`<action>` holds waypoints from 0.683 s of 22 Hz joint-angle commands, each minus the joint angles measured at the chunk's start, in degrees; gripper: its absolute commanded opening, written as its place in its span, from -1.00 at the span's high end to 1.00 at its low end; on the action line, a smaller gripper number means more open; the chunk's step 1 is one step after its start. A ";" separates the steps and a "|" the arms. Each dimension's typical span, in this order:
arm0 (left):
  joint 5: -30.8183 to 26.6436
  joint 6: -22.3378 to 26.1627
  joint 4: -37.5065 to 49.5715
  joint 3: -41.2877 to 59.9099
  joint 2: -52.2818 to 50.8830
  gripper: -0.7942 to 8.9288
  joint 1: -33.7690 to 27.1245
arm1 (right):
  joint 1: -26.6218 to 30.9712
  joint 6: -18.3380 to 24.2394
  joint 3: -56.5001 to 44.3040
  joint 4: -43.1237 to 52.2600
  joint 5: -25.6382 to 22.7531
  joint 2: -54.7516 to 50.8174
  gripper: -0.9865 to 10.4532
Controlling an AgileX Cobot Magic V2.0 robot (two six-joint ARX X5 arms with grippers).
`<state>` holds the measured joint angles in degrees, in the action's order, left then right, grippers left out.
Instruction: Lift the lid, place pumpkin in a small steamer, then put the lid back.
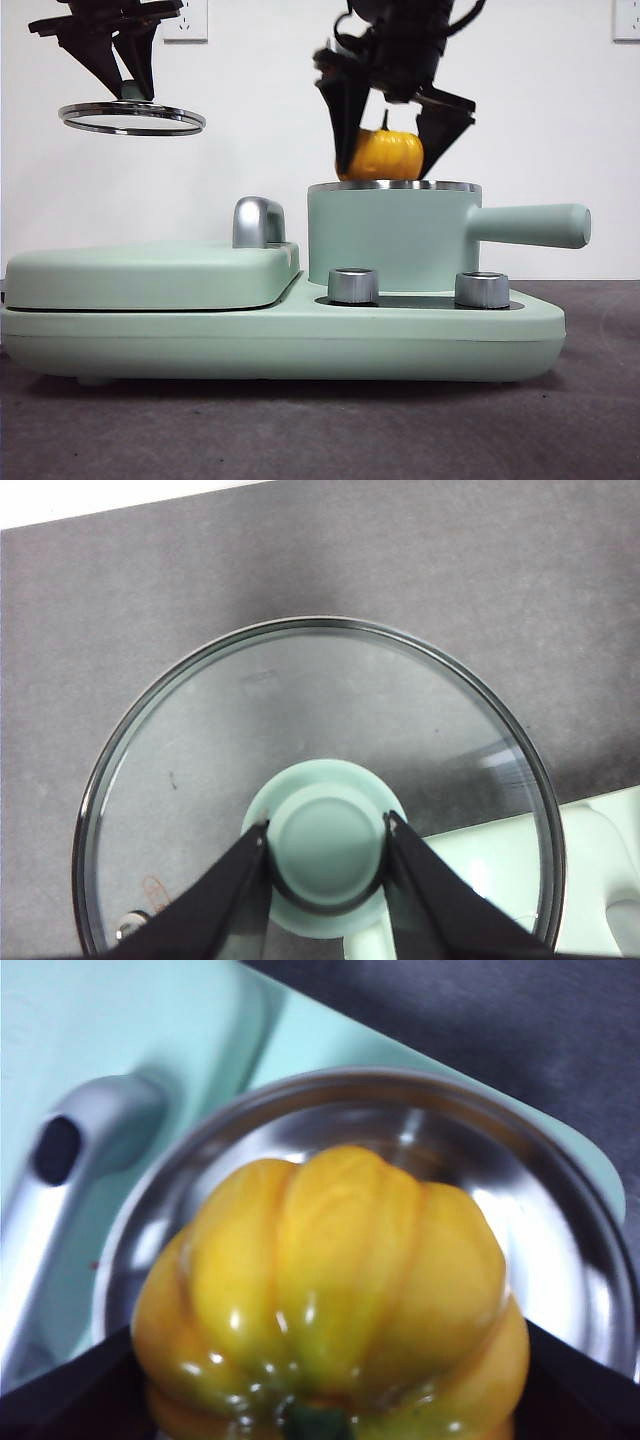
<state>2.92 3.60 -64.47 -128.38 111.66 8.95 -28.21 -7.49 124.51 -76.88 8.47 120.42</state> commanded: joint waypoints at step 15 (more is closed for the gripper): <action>0.17 -0.22 1.66 -2.27 0.04 0.79 -0.11 | -1.42 0.44 1.01 -4.20 -4.11 8.76 0.29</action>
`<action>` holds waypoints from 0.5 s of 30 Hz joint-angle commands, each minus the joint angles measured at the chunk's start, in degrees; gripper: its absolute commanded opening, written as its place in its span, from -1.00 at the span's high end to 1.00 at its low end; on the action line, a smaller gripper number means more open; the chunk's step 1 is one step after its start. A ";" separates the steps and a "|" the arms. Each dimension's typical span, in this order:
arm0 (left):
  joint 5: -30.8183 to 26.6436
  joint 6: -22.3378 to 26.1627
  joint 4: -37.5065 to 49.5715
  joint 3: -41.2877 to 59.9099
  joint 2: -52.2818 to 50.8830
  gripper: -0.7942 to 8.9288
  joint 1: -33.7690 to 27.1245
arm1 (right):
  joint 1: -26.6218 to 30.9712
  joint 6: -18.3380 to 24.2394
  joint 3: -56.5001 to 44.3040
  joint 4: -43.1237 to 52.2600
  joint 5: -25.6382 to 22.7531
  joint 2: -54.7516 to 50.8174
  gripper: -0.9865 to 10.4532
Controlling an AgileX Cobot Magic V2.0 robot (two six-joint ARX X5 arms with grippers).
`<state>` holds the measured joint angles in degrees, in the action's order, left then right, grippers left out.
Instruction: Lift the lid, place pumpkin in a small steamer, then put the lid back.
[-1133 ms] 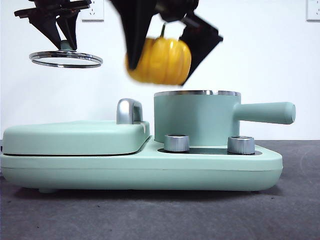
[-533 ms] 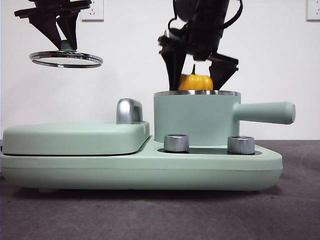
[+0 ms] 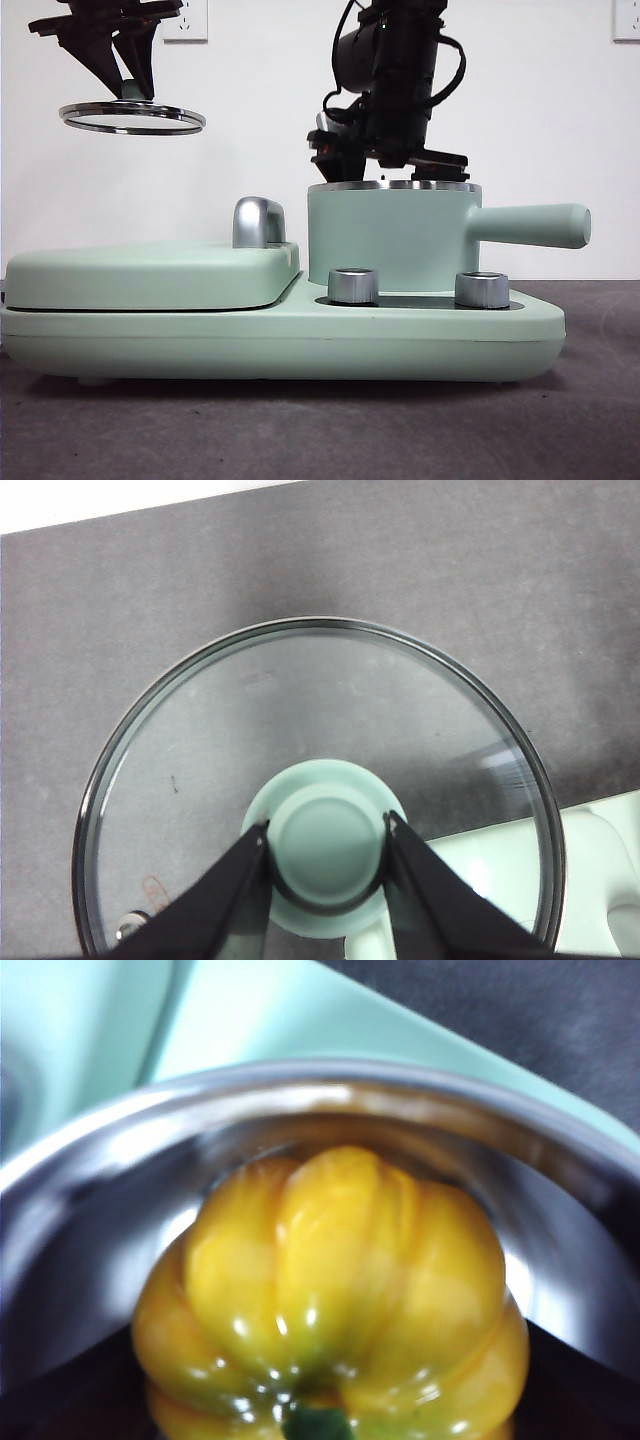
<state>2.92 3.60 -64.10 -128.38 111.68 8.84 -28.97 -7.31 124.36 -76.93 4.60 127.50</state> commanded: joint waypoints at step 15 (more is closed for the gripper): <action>0.26 -0.68 1.64 -2.27 0.04 0.79 0.00 | -0.85 0.24 0.74 -4.15 -0.15 1.95 -0.04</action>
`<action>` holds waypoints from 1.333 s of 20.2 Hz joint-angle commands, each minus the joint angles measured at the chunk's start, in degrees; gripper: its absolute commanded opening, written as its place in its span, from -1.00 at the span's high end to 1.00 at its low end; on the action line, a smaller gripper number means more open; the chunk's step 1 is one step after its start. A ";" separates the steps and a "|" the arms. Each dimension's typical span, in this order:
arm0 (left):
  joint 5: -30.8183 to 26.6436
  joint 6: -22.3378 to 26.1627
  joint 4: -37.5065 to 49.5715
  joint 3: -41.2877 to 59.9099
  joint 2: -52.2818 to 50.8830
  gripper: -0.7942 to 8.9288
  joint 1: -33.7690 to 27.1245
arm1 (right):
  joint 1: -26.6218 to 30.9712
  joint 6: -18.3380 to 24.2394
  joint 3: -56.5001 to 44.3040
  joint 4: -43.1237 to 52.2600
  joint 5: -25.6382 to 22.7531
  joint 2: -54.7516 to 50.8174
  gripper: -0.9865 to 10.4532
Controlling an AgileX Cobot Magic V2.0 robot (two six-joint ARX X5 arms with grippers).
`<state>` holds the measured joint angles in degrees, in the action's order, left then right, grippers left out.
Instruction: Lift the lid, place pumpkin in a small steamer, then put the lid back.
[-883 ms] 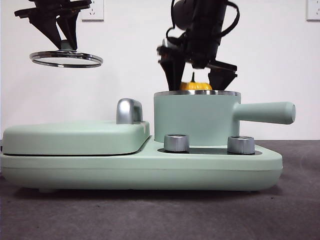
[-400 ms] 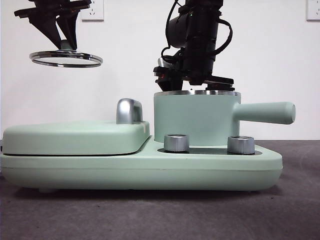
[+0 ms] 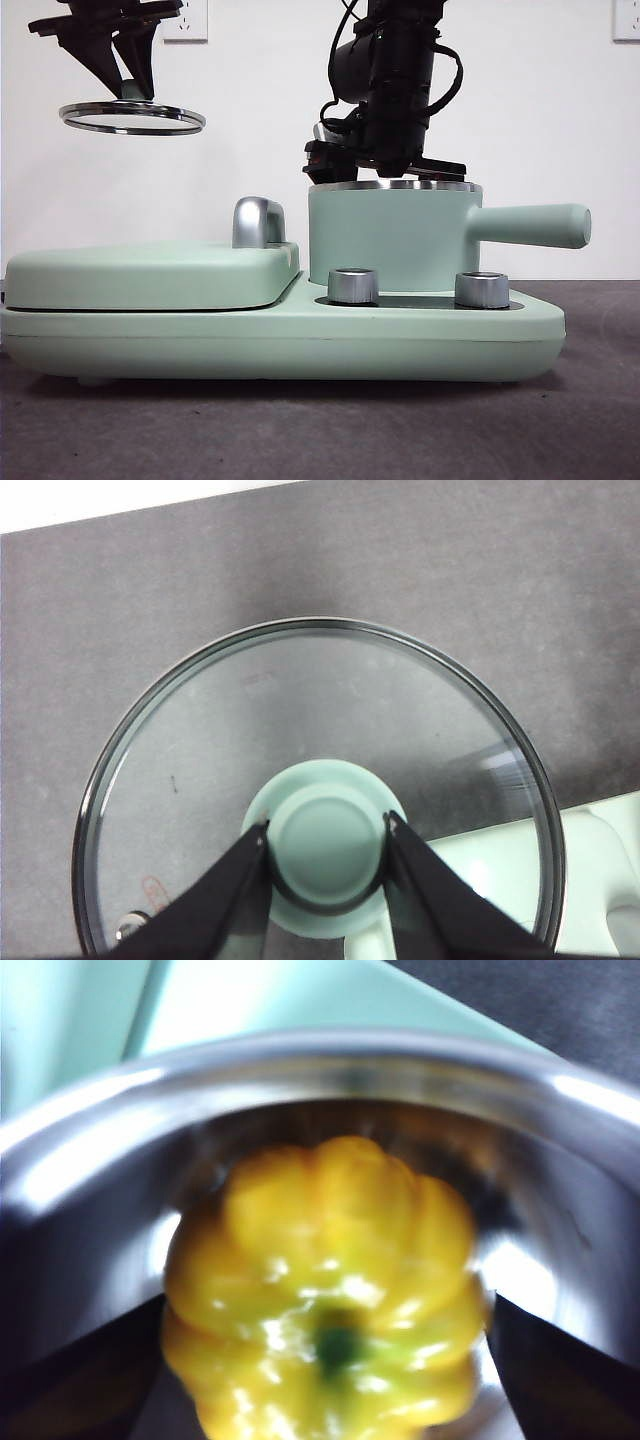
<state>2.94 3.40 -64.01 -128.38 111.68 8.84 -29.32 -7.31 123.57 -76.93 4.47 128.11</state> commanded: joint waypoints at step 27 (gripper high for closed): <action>5.29 -1.05 0.96 -2.27 0.11 0.79 15.04 | -4.13 -1.44 -50.10 11.04 0.50 -80.78 -0.04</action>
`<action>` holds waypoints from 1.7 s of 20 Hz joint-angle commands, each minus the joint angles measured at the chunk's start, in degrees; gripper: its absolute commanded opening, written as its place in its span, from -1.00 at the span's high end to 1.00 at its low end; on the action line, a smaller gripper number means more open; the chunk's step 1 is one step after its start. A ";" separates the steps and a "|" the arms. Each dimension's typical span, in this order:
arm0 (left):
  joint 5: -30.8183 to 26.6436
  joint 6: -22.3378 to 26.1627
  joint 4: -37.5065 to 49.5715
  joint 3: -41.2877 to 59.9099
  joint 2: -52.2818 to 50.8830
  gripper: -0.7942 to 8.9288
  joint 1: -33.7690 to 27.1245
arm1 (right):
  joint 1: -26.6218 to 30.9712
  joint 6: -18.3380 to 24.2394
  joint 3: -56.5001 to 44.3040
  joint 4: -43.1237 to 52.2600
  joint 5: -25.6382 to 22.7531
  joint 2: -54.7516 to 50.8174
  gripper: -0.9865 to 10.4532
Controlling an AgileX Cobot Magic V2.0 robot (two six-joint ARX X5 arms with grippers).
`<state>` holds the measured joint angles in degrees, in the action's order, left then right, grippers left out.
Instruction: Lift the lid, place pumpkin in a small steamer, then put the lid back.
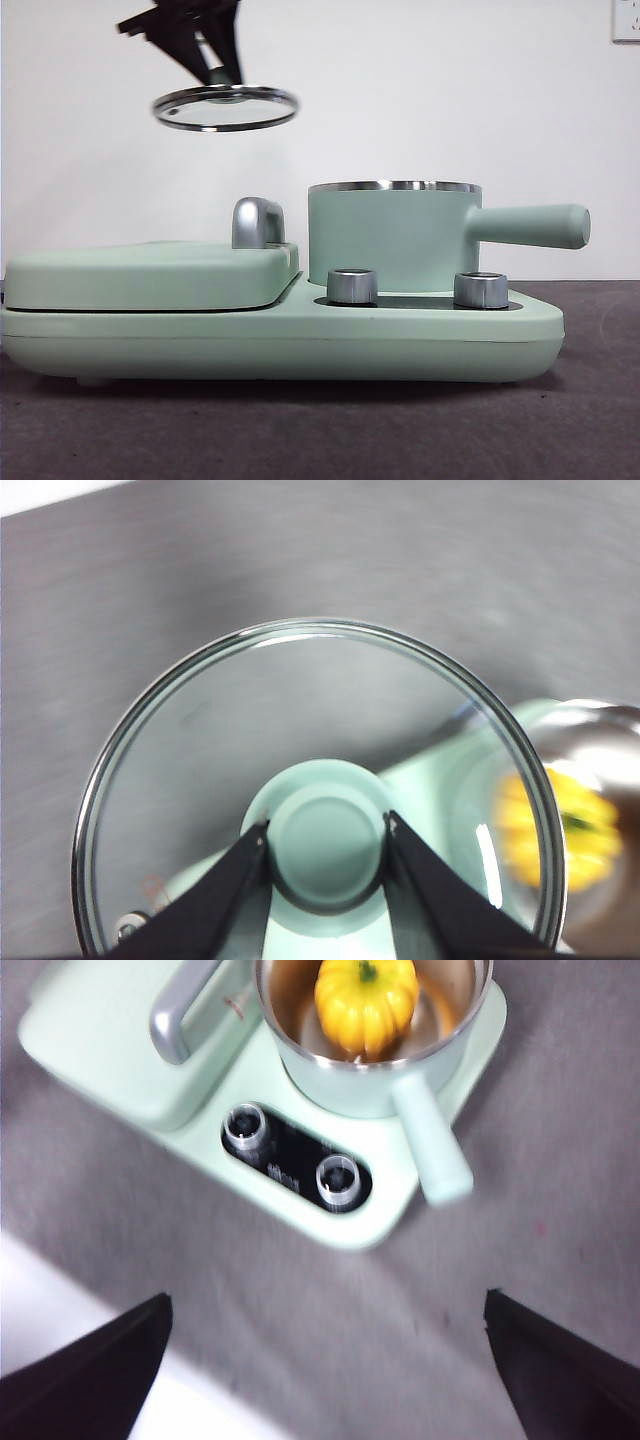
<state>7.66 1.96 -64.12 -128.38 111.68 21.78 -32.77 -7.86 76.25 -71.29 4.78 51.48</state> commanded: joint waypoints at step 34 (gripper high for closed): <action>-0.13 8.31 9.97 2.82 8.81 0.80 19.91 | -0.83 -5.22 -19.91 15.63 -0.11 -29.18 -0.02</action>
<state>7.29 9.54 -55.29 -123.96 119.22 41.28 -33.17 -12.51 55.96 -56.29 4.54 22.24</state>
